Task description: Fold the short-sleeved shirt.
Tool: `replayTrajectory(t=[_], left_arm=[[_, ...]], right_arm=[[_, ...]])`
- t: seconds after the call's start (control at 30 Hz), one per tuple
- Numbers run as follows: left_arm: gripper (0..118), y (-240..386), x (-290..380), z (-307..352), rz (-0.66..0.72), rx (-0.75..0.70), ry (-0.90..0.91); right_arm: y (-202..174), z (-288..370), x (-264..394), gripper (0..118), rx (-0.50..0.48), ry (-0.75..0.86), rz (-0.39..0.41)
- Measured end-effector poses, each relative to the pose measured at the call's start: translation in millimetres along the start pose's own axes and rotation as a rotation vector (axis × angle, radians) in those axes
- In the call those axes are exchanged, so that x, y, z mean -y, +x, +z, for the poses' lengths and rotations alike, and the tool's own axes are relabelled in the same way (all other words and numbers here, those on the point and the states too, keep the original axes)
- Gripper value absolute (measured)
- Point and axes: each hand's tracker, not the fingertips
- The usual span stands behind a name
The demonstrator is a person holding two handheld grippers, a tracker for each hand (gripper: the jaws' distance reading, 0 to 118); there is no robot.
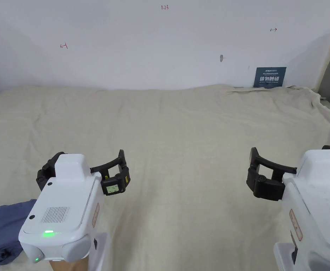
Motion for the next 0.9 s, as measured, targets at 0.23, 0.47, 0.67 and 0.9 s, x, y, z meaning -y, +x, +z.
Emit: replayTrajectory(t=[0.23,0.47,0.67,0.9], left_arm=[[118,-0.2,0.0,-0.2,0.009,0.012,-0.005],[118,-0.9,-2.5,1.5,0.011,0.022,-0.005],[118,-3.0,-5.2,2.3,0.009,0.022,0.005],[118,-4.8,-8.3,2.6,0.001,0.017,0.018]], right_arm=[[-2.0,-4.2,-5.5,116,0.046,-0.077,-0.083],[2.0,-13.2,-14.7,116,0.042,-0.330,-0.201],[8.4,-22.6,-18.3,116,0.143,-0.491,-0.324],[10.2,-22.3,-19.8,116,0.196,-0.492,-0.310]])
